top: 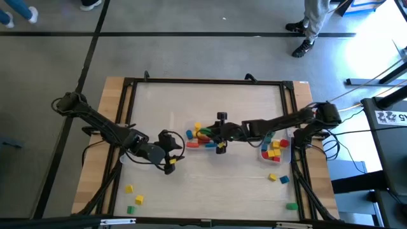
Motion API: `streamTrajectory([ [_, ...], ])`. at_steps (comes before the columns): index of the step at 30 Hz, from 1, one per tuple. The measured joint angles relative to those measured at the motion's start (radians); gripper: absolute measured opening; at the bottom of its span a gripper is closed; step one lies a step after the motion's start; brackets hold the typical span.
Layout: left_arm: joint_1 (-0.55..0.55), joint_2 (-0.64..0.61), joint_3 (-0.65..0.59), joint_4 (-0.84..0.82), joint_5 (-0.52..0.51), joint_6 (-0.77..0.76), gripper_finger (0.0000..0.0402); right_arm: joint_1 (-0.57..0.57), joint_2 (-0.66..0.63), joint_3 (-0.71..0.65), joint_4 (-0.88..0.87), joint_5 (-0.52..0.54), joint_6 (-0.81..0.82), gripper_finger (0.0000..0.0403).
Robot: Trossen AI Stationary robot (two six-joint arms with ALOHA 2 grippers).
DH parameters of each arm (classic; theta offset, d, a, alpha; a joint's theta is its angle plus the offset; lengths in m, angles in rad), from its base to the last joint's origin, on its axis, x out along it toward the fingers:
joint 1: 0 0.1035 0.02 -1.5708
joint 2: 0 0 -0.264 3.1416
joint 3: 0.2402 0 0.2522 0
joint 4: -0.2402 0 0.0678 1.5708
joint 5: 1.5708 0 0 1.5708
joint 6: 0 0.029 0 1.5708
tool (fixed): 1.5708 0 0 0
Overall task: Sort blocks by size
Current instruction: Put the green cylinder block into the center transparent bin
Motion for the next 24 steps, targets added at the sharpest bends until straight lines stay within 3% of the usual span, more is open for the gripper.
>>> streamTrajectory([
  [12, -0.007, 0.000, 0.000, 0.000, 0.001, 0.001, 0.0210, -0.001, 0.011, 0.000, 0.013, -0.016, 0.057, 0.0208],
  [21, -0.007, 0.000, 0.001, 0.000, 0.002, -0.002, 0.0210, 0.059, -0.052, 0.000, -0.033, -0.267, 0.102, 0.0316],
  [24, -0.007, 0.000, 0.001, 0.004, 0.002, 0.000, 0.0210, 0.127, -0.096, 0.000, -0.096, -0.292, 0.142, 0.0337],
])
